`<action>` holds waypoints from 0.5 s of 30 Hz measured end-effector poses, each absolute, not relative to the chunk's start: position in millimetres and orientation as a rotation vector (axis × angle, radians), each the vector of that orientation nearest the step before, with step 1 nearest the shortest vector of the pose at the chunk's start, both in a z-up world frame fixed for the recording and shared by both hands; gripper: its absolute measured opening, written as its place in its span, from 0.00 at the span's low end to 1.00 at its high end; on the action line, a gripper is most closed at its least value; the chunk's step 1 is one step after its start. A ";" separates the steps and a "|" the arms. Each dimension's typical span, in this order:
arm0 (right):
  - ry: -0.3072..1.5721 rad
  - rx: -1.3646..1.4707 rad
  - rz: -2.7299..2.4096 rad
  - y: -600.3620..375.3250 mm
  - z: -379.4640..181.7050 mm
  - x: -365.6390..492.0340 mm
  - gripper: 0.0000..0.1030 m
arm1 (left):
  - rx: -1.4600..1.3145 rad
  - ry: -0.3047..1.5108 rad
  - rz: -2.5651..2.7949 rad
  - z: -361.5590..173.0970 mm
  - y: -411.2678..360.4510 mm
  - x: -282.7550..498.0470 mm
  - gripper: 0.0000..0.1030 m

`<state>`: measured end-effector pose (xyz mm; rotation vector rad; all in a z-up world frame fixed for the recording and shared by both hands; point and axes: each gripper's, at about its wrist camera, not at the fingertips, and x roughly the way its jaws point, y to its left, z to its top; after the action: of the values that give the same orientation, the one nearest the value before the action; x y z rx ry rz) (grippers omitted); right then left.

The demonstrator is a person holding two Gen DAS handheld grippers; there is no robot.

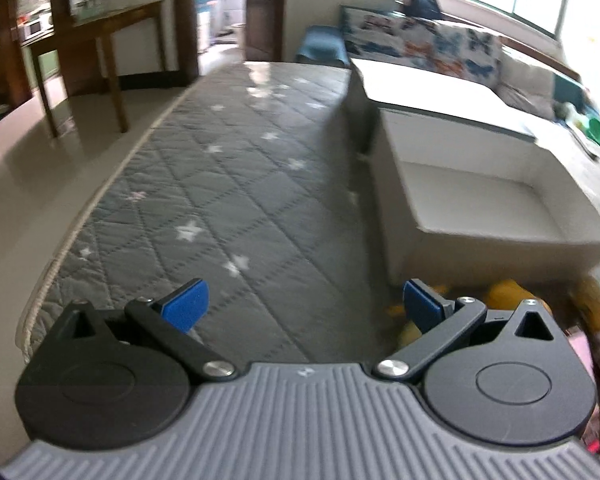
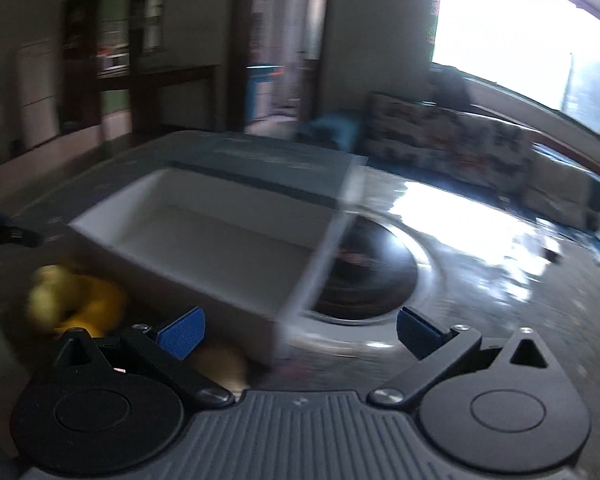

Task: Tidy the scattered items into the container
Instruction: 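Move the left tool toward the toys lying beside the white box, then close the left tool on the yellow plush chick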

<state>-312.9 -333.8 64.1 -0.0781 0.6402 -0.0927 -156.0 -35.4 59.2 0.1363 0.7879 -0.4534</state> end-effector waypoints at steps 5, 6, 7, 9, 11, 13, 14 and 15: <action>0.657 -0.099 0.081 -287.4 63.4 -305.8 1.00 | 0.145 0.789 -0.553 63.3 -45.0 -157.5 1.00; 0.657 -0.109 0.111 -278.6 62.5 -303.7 1.00 | 0.148 0.790 -0.569 63.8 -46.8 -156.7 1.00; 0.656 -0.119 0.138 -271.5 61.6 -301.5 0.99 | 0.151 0.792 -0.586 64.2 -48.6 -155.9 1.00; 0.653 -0.140 0.192 -256.4 59.7 -297.5 0.96 | 0.153 0.790 -0.633 65.9 -51.2 -155.3 1.00; 0.643 -0.174 0.245 -234.5 57.5 -295.8 0.96 | 0.153 0.786 -0.673 68.3 -53.8 -155.4 1.00; 0.644 -0.200 0.287 -219.0 51.3 -292.1 0.90 | 0.159 0.791 -0.710 68.0 -57.3 -152.4 1.00; 0.650 -0.204 0.310 -211.9 49.4 -290.7 0.90 | 0.162 0.797 -0.718 67.7 -58.7 -151.0 0.99; 0.656 -0.208 0.339 -202.7 47.0 -289.5 0.88 | 0.170 0.801 -0.725 67.1 -59.9 -149.9 0.95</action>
<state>-289.5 -202.7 47.0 -0.2081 0.6564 0.3393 -149.9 -59.9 67.1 0.1702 0.8005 -0.7253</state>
